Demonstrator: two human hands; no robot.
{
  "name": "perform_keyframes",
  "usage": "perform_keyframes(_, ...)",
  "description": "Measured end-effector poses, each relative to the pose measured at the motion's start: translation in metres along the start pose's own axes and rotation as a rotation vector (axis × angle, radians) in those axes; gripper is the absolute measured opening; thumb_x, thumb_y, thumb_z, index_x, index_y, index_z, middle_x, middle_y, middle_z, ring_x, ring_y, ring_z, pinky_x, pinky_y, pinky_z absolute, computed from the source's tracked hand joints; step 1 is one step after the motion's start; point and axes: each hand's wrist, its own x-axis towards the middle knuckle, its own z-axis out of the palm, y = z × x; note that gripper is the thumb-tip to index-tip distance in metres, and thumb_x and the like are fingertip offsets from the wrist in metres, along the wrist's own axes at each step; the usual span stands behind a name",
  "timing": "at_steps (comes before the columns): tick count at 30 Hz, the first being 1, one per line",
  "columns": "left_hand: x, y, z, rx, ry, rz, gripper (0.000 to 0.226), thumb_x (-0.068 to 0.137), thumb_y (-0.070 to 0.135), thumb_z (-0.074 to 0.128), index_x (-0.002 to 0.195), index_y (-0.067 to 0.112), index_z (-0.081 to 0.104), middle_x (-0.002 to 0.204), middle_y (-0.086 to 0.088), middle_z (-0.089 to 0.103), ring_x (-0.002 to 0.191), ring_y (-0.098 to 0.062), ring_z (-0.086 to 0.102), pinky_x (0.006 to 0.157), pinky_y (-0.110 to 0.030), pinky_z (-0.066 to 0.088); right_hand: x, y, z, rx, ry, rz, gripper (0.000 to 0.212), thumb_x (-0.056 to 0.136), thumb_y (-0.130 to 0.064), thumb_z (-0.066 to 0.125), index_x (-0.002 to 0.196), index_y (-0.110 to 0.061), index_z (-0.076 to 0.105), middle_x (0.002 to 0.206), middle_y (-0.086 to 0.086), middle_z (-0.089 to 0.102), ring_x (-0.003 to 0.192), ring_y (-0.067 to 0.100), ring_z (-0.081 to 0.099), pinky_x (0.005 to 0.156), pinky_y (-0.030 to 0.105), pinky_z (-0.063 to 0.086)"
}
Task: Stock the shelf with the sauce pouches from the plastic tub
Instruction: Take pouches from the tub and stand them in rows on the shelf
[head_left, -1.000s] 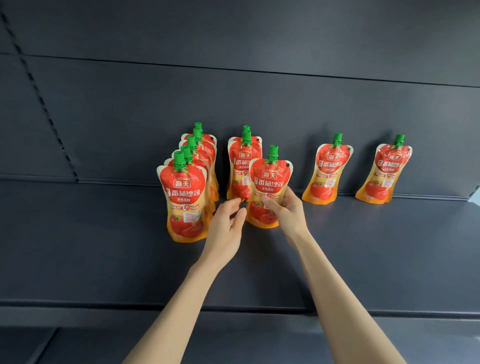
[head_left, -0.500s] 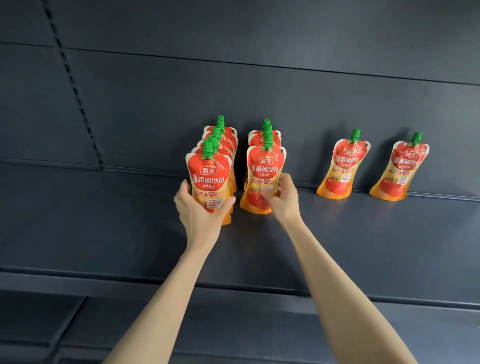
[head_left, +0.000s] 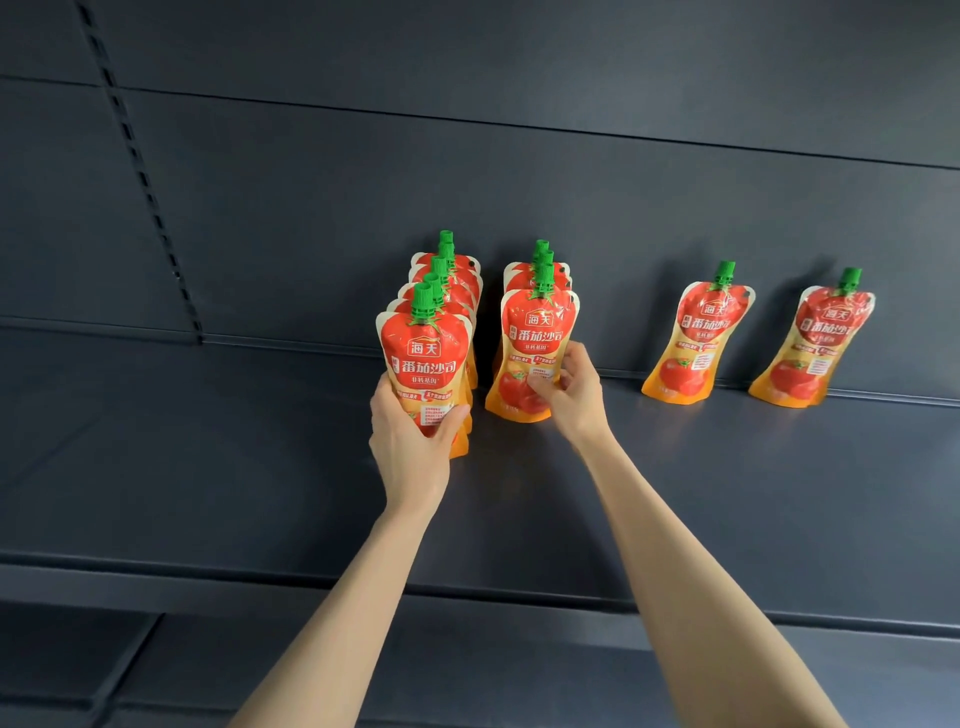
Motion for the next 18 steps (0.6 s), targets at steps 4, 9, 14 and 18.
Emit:
perform_keyframes(4,-0.001,0.001,-0.001,0.011,0.004,0.008,0.081,0.073,0.036,0.077,0.136,0.015,0.031,0.131,-0.005,0.046,0.118,-0.018,0.050,0.097,-0.049,0.047,-0.001,-0.002,0.000,-0.024,-0.002,0.006,0.032,0.088,-0.010,0.063,0.116,-0.012,0.047,0.118,0.004,0.060,0.106,0.015,0.056,0.087,0.030,0.048)
perform_keyframes(9,-0.005,0.004,-0.007,0.087,-0.003,-0.001,0.092,0.070,0.040,0.077,0.142,0.015,0.025,0.135,-0.008,0.042,0.122,-0.022,0.047,0.098,-0.050,0.045,-0.009,-0.009,-0.002,-0.079,0.012,0.043,0.042,0.088,-0.015,0.063,0.125,-0.009,0.045,0.125,0.006,0.058,0.107,0.013,0.054,0.089,0.029,0.047)
perform_keyframes(14,-0.031,0.013,-0.017,0.172,0.053,0.059,0.078,0.076,0.032,0.074,0.138,0.009,0.032,0.139,-0.014,0.037,0.125,-0.027,0.040,0.098,-0.051,0.044,-0.030,-0.019,-0.018,-0.149,0.107,0.027,0.046,0.088,-0.022,0.065,0.129,-0.012,0.046,0.129,0.002,0.055,0.113,0.014,0.052,0.088,0.022,0.040)
perform_keyframes(18,-0.057,0.028,-0.018,0.158,0.063,0.203,0.046,0.082,0.025,0.070,0.120,0.009,0.051,0.127,-0.010,0.049,0.115,-0.024,0.045,0.089,-0.050,0.047,-0.065,-0.030,-0.047,-0.179,0.150,0.021,0.031,0.092,-0.020,0.058,0.122,-0.012,0.056,0.123,0.001,0.061,0.112,0.015,0.056,0.091,0.025,0.044)
